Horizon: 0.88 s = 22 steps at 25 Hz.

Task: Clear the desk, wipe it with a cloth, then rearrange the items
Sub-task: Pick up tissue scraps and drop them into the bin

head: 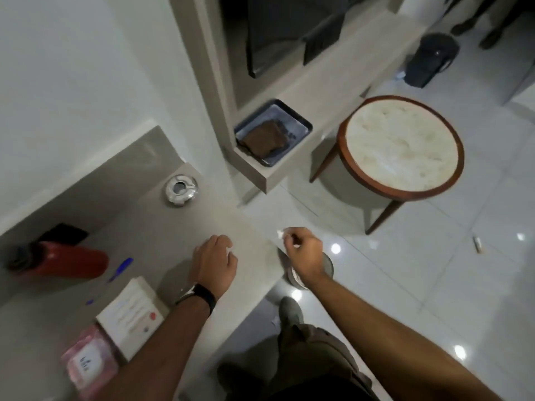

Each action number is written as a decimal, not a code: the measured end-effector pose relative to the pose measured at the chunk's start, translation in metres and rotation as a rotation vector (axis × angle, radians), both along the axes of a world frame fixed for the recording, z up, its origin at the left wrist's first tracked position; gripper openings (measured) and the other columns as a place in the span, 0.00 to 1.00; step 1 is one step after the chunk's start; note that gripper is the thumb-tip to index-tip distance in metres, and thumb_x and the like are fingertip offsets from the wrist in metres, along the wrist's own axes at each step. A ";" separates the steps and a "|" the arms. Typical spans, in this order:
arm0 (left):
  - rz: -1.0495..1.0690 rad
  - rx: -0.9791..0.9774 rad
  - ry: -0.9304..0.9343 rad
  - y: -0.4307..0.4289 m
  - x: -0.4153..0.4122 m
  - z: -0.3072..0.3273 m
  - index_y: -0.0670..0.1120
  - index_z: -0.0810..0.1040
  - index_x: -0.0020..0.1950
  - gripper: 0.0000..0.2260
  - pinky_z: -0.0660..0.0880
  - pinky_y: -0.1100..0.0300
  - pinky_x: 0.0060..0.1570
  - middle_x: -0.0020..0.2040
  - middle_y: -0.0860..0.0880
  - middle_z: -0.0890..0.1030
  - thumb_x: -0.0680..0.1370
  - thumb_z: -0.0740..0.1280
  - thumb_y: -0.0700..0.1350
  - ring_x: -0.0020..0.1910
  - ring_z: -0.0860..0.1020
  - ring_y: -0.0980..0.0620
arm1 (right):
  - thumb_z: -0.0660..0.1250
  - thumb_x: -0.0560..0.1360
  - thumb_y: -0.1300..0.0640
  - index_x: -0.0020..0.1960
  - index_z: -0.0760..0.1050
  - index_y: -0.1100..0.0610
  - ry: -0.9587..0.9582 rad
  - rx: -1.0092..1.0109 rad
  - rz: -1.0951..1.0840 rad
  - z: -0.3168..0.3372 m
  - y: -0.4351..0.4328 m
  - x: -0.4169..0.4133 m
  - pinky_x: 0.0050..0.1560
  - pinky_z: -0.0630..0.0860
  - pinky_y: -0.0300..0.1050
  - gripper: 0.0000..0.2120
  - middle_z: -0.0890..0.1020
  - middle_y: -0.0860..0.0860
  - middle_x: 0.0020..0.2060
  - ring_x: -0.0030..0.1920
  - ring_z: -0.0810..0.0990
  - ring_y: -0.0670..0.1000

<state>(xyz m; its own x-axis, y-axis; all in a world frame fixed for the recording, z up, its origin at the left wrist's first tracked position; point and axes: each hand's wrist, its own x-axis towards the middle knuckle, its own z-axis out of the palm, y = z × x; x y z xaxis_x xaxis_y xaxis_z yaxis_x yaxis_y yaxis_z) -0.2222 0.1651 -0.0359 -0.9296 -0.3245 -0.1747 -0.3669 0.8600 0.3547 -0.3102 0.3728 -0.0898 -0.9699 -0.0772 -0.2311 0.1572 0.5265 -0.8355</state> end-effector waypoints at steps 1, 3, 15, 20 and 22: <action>-0.034 0.014 -0.024 0.015 -0.015 -0.010 0.48 0.77 0.50 0.07 0.74 0.49 0.55 0.48 0.49 0.81 0.73 0.67 0.42 0.47 0.81 0.44 | 0.69 0.79 0.60 0.52 0.85 0.57 -0.026 0.021 -0.075 -0.016 0.022 -0.008 0.54 0.83 0.46 0.06 0.87 0.50 0.48 0.48 0.85 0.51; -0.075 0.037 -0.057 0.041 -0.040 -0.029 0.47 0.77 0.51 0.07 0.74 0.49 0.55 0.48 0.48 0.81 0.73 0.66 0.41 0.46 0.81 0.44 | 0.68 0.79 0.61 0.53 0.85 0.59 -0.103 0.131 -0.140 -0.052 0.058 -0.020 0.58 0.81 0.52 0.07 0.87 0.53 0.50 0.50 0.85 0.55; -0.060 -0.042 0.054 0.060 -0.063 -0.112 0.55 0.67 0.49 0.04 0.73 0.52 0.47 0.47 0.55 0.73 0.76 0.61 0.48 0.41 0.72 0.51 | 0.62 0.79 0.67 0.63 0.82 0.60 -0.576 0.410 -0.062 -0.229 0.103 -0.054 0.68 0.75 0.45 0.16 0.83 0.58 0.62 0.64 0.81 0.58; -0.056 -0.049 0.100 0.063 -0.062 -0.108 0.53 0.70 0.50 0.06 0.73 0.50 0.48 0.49 0.53 0.75 0.75 0.62 0.47 0.43 0.74 0.49 | 0.62 0.80 0.66 0.67 0.81 0.57 -0.628 0.439 -0.015 -0.229 0.102 -0.056 0.70 0.74 0.44 0.18 0.81 0.58 0.66 0.67 0.79 0.58; -0.082 -0.057 0.097 0.062 -0.060 -0.096 0.53 0.71 0.51 0.07 0.74 0.51 0.45 0.48 0.52 0.77 0.74 0.64 0.46 0.42 0.74 0.49 | 0.62 0.80 0.65 0.65 0.82 0.56 -0.598 0.455 -0.005 -0.211 0.102 -0.058 0.69 0.75 0.45 0.17 0.82 0.58 0.65 0.67 0.79 0.58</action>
